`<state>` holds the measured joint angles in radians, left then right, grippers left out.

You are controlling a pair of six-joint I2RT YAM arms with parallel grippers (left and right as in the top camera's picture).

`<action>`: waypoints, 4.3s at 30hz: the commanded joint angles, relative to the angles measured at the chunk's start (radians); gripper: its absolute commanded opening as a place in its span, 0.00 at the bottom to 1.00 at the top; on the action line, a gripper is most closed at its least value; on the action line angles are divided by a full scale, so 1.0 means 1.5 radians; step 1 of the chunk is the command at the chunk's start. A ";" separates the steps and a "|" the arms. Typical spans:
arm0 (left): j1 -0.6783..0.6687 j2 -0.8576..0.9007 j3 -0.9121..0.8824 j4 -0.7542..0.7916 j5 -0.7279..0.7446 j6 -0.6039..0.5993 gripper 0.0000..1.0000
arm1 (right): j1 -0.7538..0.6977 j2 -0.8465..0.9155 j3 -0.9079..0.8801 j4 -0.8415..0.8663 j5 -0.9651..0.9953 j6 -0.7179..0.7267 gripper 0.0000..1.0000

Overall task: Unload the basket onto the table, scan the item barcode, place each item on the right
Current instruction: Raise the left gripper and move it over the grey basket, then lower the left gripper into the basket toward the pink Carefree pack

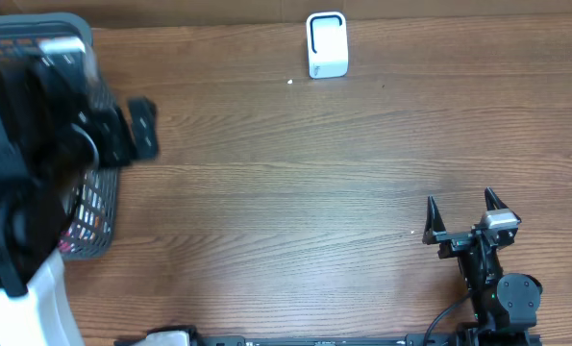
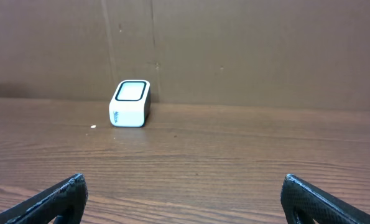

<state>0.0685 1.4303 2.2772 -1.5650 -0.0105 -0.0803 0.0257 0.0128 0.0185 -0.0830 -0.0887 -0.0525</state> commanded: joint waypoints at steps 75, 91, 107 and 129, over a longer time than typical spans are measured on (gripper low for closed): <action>0.382 0.483 -0.055 -0.054 -0.136 -0.435 1.00 | -0.006 -0.007 -0.007 0.003 0.006 -0.001 1.00; 0.382 0.483 -0.142 0.011 -0.183 -0.450 1.00 | -0.006 -0.007 -0.007 0.003 0.006 -0.001 1.00; 0.382 0.483 -0.216 0.060 -0.183 -0.450 0.14 | -0.006 -0.007 -0.007 0.003 0.006 -0.001 1.00; 0.381 0.423 -0.026 0.012 -0.110 -0.327 0.04 | -0.006 -0.007 -0.007 0.003 0.006 -0.001 1.00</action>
<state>0.6426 2.1448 2.1365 -1.5444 -0.2459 -0.6590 0.0257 0.0128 0.0185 -0.0830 -0.0887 -0.0528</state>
